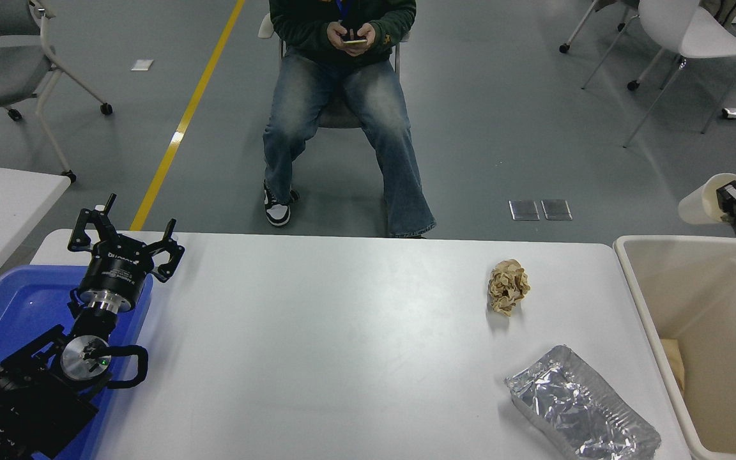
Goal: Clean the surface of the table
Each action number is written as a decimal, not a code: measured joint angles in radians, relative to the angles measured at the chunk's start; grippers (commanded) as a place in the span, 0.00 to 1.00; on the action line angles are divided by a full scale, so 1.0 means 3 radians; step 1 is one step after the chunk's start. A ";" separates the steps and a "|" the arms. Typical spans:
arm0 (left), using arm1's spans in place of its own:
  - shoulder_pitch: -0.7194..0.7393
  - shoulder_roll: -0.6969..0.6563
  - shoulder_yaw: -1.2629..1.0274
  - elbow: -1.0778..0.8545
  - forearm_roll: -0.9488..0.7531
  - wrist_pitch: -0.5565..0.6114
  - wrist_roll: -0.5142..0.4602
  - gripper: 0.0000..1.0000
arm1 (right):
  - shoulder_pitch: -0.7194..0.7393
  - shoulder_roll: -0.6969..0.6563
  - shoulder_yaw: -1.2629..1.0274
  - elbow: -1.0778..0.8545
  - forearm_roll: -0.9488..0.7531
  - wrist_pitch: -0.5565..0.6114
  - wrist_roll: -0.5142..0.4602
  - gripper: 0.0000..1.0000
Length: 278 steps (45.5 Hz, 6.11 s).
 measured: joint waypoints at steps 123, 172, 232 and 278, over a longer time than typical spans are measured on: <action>-0.0001 0.0000 0.0000 0.0000 0.0000 0.0004 0.0000 1.00 | -0.0632 -0.0507 0.2331 0.1916 0.0022 -0.0390 0.0194 1.00; 0.0000 0.0000 0.0000 0.0000 0.0000 0.0004 0.0000 1.00 | -0.1192 0.0029 0.2663 0.3429 0.0802 -0.0378 0.2266 1.00; 0.0000 0.0000 0.0000 0.0000 0.0000 0.0004 0.0000 1.00 | -0.1359 0.0420 0.2719 0.2451 0.0829 -0.0046 0.2372 1.00; 0.0000 0.0000 0.0000 0.0000 0.0000 0.0003 0.0000 1.00 | -0.1001 -0.1336 0.0887 0.3323 -0.0415 -0.0329 0.2331 1.00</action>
